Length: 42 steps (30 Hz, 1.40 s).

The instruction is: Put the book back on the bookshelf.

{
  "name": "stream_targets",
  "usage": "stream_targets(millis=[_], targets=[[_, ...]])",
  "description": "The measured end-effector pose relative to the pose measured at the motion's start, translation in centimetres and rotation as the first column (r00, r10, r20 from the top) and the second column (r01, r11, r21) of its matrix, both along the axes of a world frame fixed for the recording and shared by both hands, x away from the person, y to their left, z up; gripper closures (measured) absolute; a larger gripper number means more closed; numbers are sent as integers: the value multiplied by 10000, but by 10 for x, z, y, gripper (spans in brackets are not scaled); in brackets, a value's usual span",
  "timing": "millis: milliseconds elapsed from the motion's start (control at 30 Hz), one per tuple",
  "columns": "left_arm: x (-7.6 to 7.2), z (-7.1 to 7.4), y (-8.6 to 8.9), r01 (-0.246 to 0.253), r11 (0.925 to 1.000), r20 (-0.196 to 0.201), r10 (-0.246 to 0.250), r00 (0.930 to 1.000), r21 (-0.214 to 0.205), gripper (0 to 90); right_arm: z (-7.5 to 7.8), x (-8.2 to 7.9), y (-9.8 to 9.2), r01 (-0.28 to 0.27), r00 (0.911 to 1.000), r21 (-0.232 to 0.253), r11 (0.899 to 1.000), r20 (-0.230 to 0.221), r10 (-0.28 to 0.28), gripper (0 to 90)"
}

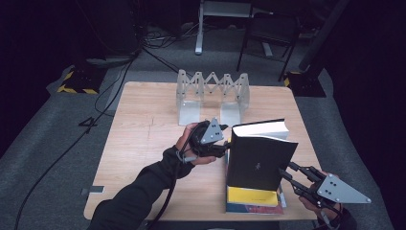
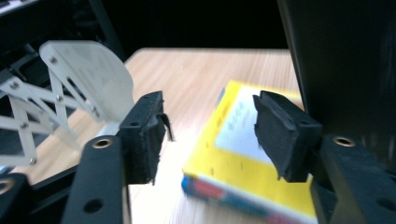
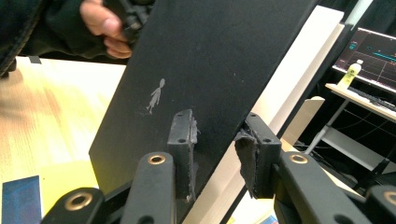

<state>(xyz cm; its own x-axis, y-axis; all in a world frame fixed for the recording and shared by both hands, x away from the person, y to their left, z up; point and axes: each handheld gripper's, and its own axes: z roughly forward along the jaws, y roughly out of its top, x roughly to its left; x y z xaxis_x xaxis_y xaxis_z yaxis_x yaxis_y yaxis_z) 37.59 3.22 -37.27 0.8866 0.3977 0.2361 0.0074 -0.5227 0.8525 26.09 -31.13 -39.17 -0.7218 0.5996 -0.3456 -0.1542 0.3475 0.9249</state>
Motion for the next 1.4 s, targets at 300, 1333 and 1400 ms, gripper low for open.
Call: stream_targets(millis=[300, 1333, 1400], targets=[[-17, -34, 20, 589, 9971, -1149, -529, 9920, 488, 307, -1, 0, -2, -29, 10000, -93, 10000, -31, 29, 686], [-36, -70, -32, 2607, 9637, -1973, -2669, 9433, -569, 425, -5, 1, -4, 89, 9998, -222, 9997, -151, -92, 691], [-36, -69, -34, 2586, 9644, -1903, -2645, 9454, -555, 421, -5, 1, -3, 160, 9998, -190, 9997, -131, -163, 687]])
